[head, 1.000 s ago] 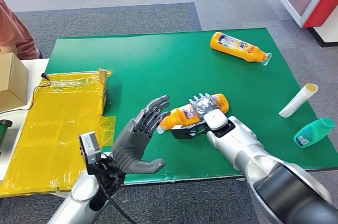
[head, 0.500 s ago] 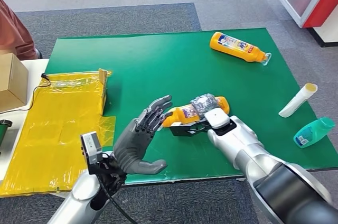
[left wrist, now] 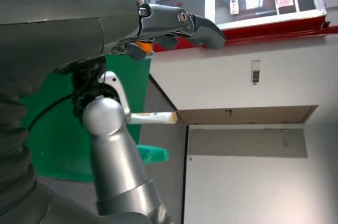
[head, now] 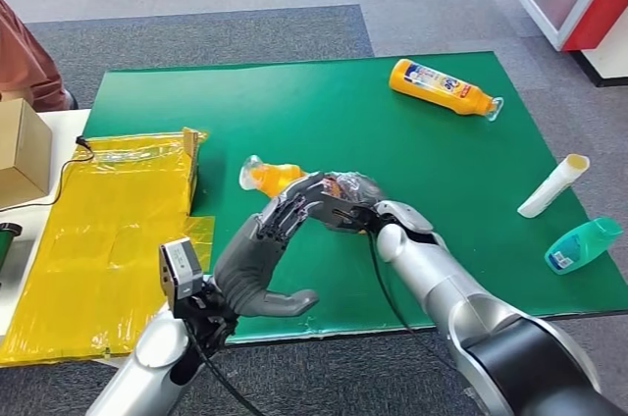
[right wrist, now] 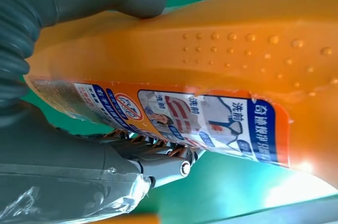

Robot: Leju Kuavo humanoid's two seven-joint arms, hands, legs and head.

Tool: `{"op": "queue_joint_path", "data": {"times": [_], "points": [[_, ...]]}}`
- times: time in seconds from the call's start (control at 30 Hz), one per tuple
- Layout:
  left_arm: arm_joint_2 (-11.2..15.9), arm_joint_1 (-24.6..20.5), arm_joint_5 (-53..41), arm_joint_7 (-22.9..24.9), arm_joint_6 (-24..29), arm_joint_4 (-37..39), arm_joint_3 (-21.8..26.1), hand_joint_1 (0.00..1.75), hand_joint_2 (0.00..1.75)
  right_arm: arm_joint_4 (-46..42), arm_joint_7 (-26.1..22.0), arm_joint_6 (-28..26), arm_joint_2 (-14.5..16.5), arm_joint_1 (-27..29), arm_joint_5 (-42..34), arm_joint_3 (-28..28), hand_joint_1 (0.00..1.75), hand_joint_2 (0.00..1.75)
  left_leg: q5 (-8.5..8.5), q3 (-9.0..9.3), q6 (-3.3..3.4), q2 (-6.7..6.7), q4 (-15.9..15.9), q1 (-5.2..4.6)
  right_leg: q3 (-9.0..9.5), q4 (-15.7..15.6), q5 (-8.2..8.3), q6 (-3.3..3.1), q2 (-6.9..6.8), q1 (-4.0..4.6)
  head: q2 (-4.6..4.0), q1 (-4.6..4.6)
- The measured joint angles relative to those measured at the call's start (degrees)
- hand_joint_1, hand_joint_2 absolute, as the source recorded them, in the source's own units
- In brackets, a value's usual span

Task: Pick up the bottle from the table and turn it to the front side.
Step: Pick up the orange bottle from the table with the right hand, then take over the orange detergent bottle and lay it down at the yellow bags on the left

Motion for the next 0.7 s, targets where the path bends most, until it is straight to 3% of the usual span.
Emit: {"op": "queue_joint_path", "data": {"times": [0.27, 0.43, 0.7], "points": [[0.2, -2.4, -5.0, 0.0, 3.8, 0.0, -0.2, 0.00, 1.75, -5.2, -3.6, 5.7, 2.0, 2.6, -10.2, -7.7, 1.75, 1.75, 0.04, -0.03, 0.03, -0.03, 0.0, -0.01, 0.00, 0.0, 0.00, 0.00, -0.03, -0.01, 0.00, 0.02], [0.7, -4.2, -4.9, -1.2, 5.0, -0.2, -0.6, 0.00, 1.75, -12.3, -4.0, 10.9, 2.3, 4.3, -28.5, -11.3, 1.75, 1.75, 0.04, -0.06, 0.03, -0.03, 0.0, -0.01, -0.01, 0.0, 0.01, 0.02, -0.03, -0.02, 0.00, 0.01], [3.1, -4.0, 3.1, -4.1, 6.9, -4.3, 5.2, 0.00, 1.75, -35.6, -3.9, 0.4, -0.1, 12.3, -40.1, -11.4, 1.75, 1.75, 0.01, -0.06, 0.00, -0.03, 0.0, 0.00, -0.06, 0.0, -0.03, -0.02, -0.02, 0.00, 0.00, 0.02]]}}
